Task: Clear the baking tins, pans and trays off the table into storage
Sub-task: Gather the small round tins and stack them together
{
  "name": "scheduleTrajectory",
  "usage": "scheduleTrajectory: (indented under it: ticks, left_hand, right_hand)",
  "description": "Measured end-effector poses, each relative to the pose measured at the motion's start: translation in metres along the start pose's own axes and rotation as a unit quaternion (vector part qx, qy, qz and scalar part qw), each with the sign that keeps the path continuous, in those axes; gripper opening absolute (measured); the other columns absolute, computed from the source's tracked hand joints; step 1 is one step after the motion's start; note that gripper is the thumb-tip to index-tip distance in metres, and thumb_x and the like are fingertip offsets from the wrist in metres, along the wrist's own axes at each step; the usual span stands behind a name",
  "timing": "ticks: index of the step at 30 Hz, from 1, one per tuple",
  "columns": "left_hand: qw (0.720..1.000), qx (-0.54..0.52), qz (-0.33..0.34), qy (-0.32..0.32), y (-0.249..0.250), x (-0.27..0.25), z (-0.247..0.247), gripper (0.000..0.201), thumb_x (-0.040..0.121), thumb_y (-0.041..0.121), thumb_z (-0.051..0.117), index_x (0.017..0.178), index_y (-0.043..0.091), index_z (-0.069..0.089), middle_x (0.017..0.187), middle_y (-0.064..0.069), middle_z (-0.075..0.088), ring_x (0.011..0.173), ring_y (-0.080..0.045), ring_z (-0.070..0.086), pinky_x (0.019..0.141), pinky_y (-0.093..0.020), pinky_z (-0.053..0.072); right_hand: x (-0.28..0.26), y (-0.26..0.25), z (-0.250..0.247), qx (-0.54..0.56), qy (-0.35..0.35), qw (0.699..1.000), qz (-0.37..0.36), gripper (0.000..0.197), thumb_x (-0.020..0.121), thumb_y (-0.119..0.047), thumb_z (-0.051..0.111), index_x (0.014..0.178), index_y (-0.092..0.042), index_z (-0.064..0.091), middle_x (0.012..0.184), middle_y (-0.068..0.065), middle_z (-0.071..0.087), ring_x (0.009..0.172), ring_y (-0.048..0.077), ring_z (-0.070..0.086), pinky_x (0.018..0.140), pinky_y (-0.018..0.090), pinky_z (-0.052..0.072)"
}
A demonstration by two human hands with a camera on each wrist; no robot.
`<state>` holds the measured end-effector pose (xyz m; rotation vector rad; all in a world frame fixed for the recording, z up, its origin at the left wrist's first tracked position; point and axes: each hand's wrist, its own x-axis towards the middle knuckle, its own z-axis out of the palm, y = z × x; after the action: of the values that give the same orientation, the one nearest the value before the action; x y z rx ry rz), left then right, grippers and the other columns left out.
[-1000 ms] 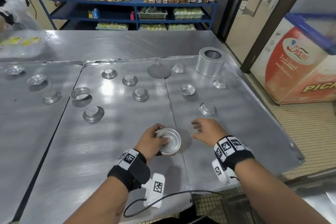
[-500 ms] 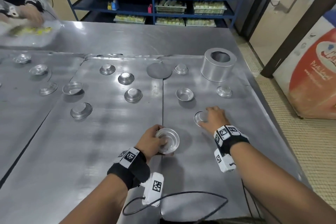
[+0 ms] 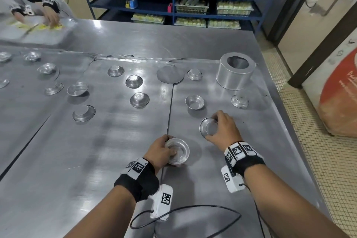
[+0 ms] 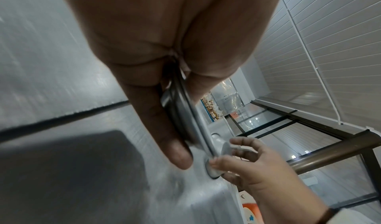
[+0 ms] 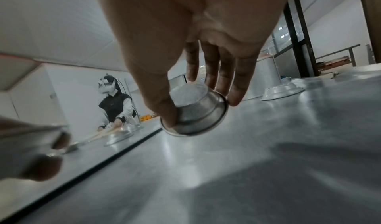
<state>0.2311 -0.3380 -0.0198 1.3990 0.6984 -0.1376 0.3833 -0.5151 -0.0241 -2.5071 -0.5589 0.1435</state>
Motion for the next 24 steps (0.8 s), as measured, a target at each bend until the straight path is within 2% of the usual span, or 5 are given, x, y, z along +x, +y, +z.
scheduleTrajectory:
  ticks: [2, 6, 11, 15, 24]
  left_hand:
    - [1.000, -0.010, -0.007, 0.005, 0.002, -0.001, 0.001, 0.025, 0.088, -0.014, 0.054, 0.103, 0.005, 0.059, 0.085, -0.015, 0.061, 0.066, -0.025, 0.063, 0.056, -0.044, 0.060]
    - [0.998, -0.057, -0.028, 0.014, 0.004, 0.001, -0.001, 0.017, 0.093, 0.004, 0.061, 0.109, -0.001, 0.059, 0.096, -0.020, 0.063, 0.070, -0.029, 0.065, 0.052, -0.038, 0.057]
    - [0.993, -0.114, -0.037, 0.003, 0.009, 0.002, -0.002, 0.035, 0.099, 0.036, 0.058, 0.108, 0.002, 0.061, 0.105, -0.024, 0.064, 0.084, -0.034, 0.067, 0.060, -0.043, 0.058]
    - [0.990, -0.140, -0.028, -0.024, 0.012, 0.002, -0.004, 0.059, 0.093, 0.051, 0.061, 0.122, 0.000, 0.059, 0.115, -0.027, 0.066, 0.092, -0.038, 0.069, 0.066, -0.042, 0.058]
    - [0.992, -0.123, -0.004, -0.011, 0.007, 0.005, -0.006, 0.032, 0.089, 0.005, 0.065, 0.120, 0.008, 0.059, 0.103, -0.018, 0.071, 0.080, -0.027, 0.073, 0.062, -0.036, 0.058]
  right_hand:
    - [-0.009, -0.010, 0.000, 0.048, 0.038, 0.998, -0.013, 0.070, 0.056, -0.021, 0.086, 0.119, -0.019, 0.055, 0.114, 0.003, 0.053, 0.108, 0.024, 0.054, 0.090, 0.033, 0.048]
    - [-0.025, -0.032, -0.001, 0.141, 0.100, 0.982, -0.074, 0.068, 0.055, -0.027, 0.088, 0.116, -0.023, 0.058, 0.115, -0.003, 0.046, 0.097, 0.014, 0.059, 0.092, 0.029, 0.052]
    - [-0.043, -0.049, 0.009, 0.219, 0.089, 0.963, -0.133, 0.068, 0.059, -0.031, 0.091, 0.115, -0.025, 0.053, 0.112, -0.007, 0.052, 0.101, 0.009, 0.060, 0.092, 0.025, 0.053]
    - [-0.053, -0.057, 0.017, 0.256, 0.048, 0.955, -0.141, 0.063, 0.061, -0.025, 0.090, 0.112, -0.024, 0.053, 0.110, -0.009, 0.060, 0.101, 0.008, 0.063, 0.091, 0.028, 0.054]
    - [-0.060, -0.058, 0.033, 0.310, -0.037, 0.943, -0.112, 0.050, 0.065, -0.017, 0.088, 0.103, -0.017, 0.056, 0.126, -0.014, 0.064, 0.110, -0.003, 0.064, 0.098, 0.024, 0.052]
